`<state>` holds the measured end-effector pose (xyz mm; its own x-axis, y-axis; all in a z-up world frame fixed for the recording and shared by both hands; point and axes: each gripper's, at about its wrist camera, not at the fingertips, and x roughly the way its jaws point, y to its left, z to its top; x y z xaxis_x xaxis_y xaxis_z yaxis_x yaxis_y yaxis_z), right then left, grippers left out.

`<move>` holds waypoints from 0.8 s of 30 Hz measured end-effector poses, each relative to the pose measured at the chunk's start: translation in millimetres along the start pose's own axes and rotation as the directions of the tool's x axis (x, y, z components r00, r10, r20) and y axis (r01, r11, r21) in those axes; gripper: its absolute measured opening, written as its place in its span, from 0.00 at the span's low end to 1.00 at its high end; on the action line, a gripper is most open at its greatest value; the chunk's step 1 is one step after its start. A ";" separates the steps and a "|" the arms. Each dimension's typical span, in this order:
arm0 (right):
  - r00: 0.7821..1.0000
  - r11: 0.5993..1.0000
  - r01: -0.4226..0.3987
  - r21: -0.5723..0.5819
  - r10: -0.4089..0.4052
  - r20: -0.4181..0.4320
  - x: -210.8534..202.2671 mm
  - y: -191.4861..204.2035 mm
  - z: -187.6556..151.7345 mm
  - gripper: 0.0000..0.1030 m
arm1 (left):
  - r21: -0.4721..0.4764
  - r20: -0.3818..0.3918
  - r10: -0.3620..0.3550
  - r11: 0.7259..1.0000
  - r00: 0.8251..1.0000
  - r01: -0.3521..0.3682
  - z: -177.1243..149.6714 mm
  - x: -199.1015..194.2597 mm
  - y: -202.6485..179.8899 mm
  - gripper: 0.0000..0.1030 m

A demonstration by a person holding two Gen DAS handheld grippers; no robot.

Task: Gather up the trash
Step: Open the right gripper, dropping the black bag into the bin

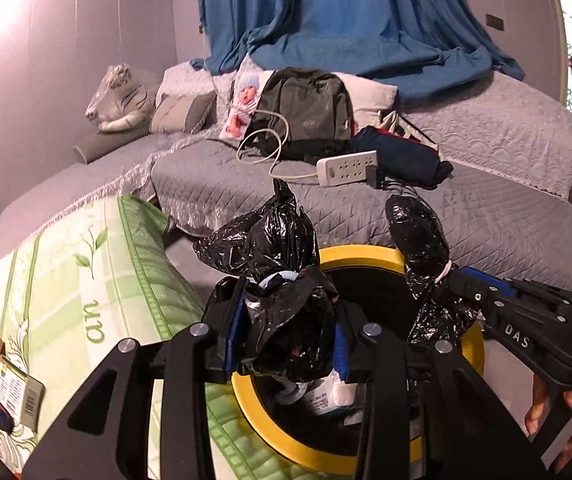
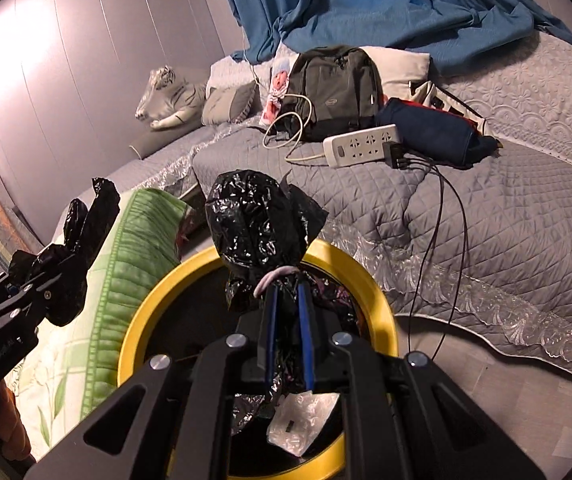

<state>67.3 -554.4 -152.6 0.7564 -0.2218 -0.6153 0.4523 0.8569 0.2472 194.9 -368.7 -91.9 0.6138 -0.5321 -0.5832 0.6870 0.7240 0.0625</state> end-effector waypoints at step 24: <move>0.994 0.996 -0.076 -0.054 0.080 0.070 -45.9 40.2 3.3 0.44 | -0.187 0.103 0.061 0.981 0.993 -0.041 -12.9 -78.5 78.4 0.85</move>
<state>52.3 -511.3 -111.9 0.8212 -0.1843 -0.5400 0.3671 0.8952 0.2527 195.5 -264.5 -51.6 0.6916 -0.5290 -0.4917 0.5760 0.8148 -0.0664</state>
